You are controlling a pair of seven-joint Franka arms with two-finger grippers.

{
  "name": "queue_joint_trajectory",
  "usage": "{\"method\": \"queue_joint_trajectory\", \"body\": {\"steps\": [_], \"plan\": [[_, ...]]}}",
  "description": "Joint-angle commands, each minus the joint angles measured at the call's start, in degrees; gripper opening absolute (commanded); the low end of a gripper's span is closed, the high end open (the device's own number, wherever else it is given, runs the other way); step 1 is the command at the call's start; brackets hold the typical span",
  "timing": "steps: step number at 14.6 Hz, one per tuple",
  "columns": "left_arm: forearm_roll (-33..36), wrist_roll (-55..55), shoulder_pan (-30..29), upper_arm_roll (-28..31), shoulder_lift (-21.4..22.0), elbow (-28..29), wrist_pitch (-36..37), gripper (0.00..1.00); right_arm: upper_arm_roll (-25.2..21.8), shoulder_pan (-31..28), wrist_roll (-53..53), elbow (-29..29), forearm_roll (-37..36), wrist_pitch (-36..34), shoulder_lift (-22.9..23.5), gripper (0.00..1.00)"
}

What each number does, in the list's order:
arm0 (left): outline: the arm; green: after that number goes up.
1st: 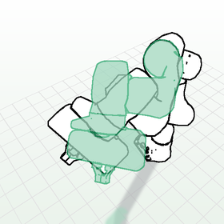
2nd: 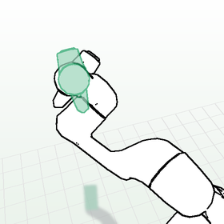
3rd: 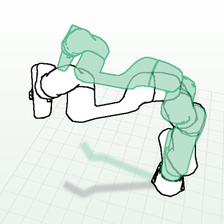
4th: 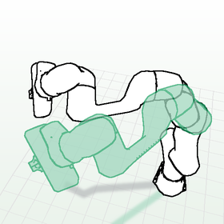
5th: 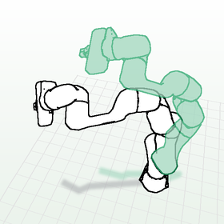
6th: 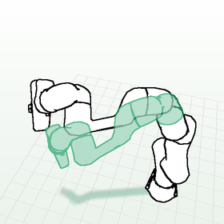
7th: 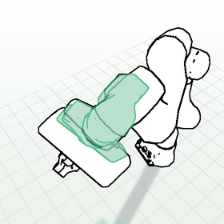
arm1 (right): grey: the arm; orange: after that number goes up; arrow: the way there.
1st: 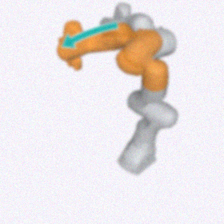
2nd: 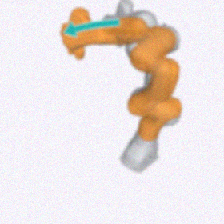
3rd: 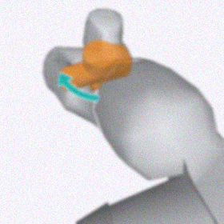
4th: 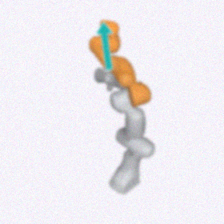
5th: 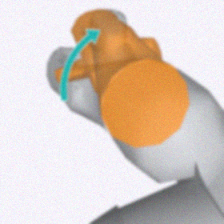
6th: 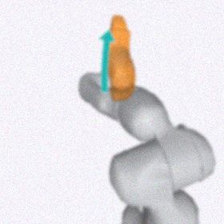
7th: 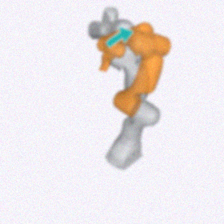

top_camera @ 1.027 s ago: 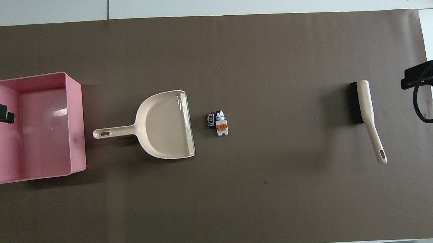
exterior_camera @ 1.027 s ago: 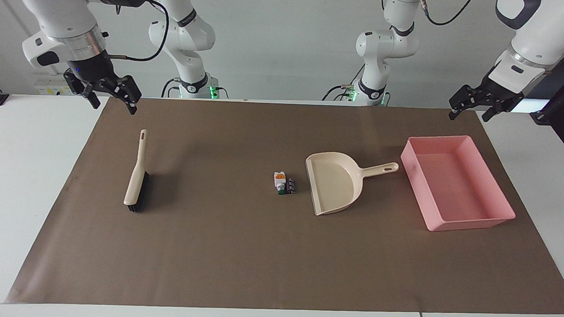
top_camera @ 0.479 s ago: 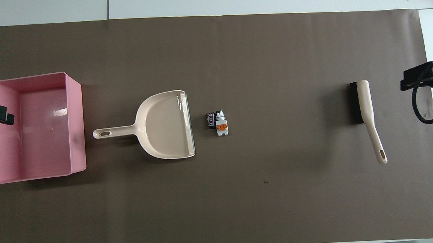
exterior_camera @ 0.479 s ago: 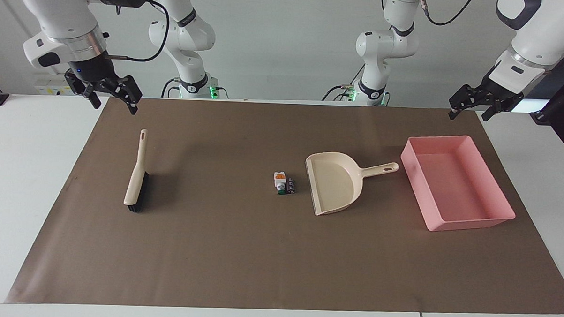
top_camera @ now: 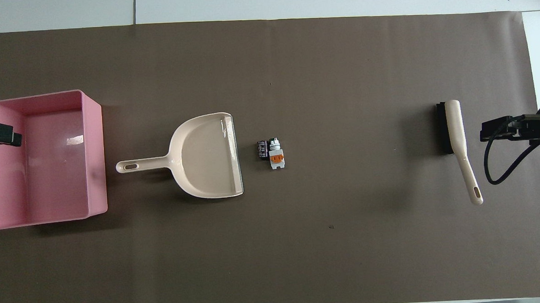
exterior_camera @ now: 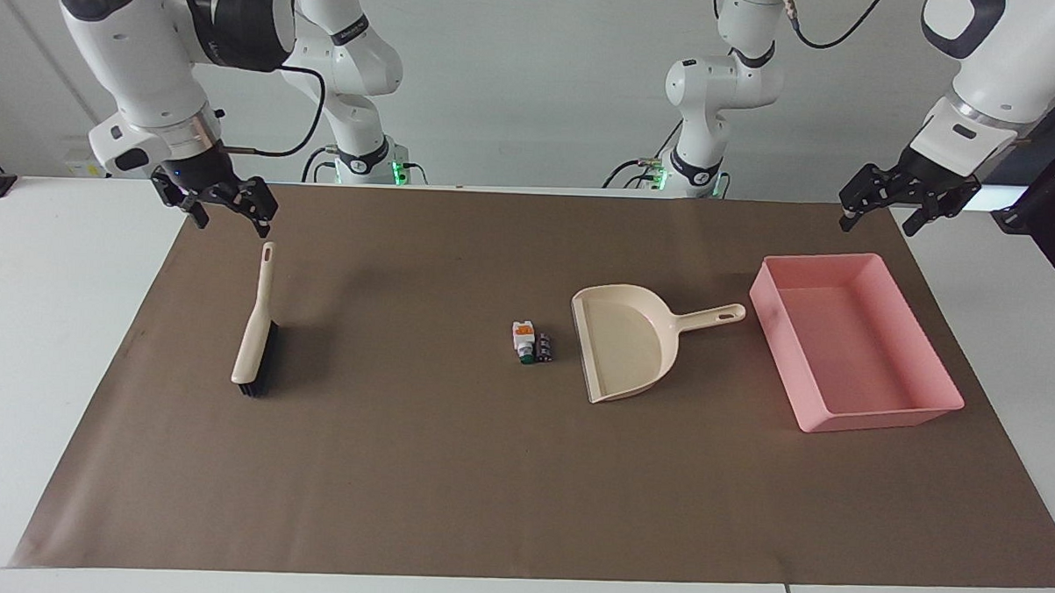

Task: Clean e-waste and dump in bin
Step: 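Grasp the dustpan handle with the left gripper while the right gripper grasps the brush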

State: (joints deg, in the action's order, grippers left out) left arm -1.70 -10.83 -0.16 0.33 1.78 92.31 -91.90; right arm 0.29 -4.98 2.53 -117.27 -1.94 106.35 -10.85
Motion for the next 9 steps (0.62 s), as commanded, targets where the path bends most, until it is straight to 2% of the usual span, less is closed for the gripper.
{"method": "queue_joint_trajectory", "body": {"steps": [1, 3, 6, 9], "plan": [[0.2, -8.0, 1.6, 0.1, 3.5, 7.0, -7.4, 0.99, 0.2, -2.7, -6.8, -11.9, 0.3, 8.9, -2.8, 0.99], [-0.2, -15.8, 2.7, -0.2, 3.6, 9.4, -10.6, 0.99, 0.2, -4.0, -9.0, -14.7, 0.3, 14.8, 0.3, 0.99], [-0.4, -32.8, 7.2, -0.2, 3.3, 13.9, -15.1, 0.99, 0.2, -5.8, -12.4, -19.4, 0.3, 22.4, 2.5, 0.99], [-0.4, -50.9, 8.8, -0.2, 3.5, 19.3, -19.7, 0.99, 0.2, -6.1, -13.5, -22.3, 0.3, 25.7, 2.9, 0.99]]}}
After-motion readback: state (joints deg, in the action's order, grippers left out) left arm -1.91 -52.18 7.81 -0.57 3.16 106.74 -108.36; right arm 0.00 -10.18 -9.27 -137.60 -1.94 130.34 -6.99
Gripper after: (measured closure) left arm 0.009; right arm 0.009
